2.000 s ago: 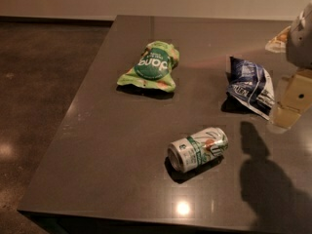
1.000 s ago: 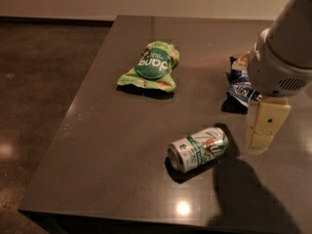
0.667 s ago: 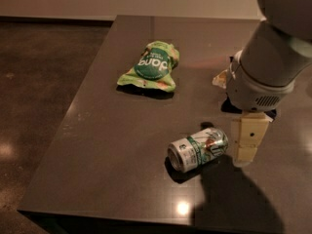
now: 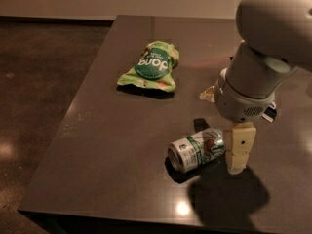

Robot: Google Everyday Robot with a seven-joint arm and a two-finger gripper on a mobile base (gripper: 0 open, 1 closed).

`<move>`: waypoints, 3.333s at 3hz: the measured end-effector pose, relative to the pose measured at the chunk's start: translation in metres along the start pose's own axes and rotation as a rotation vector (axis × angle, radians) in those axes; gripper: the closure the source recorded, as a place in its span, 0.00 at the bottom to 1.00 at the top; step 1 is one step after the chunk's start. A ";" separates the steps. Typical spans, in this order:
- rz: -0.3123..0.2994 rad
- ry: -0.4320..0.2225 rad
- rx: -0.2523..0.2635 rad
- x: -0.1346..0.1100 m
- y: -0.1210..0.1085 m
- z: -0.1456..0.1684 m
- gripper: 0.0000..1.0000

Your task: Move 7up can near green rice chip bag

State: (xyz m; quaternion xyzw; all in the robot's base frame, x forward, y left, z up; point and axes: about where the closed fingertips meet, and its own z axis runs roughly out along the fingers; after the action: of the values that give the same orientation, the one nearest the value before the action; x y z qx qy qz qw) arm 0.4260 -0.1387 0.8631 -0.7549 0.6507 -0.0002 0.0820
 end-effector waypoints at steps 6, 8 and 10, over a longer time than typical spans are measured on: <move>0.398 -0.077 -0.130 0.042 -0.070 0.007 1.00; 0.568 -0.249 -0.051 0.021 -0.110 -0.025 1.00; 0.583 -0.232 -0.031 -0.011 -0.113 -0.010 1.00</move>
Offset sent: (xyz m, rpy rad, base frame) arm -0.0177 0.0120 -0.0152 0.0387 0.0695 0.0782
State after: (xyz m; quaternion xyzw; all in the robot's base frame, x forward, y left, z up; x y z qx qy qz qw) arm 0.5346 -0.1128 0.8878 -0.5327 0.8259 0.1196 0.1410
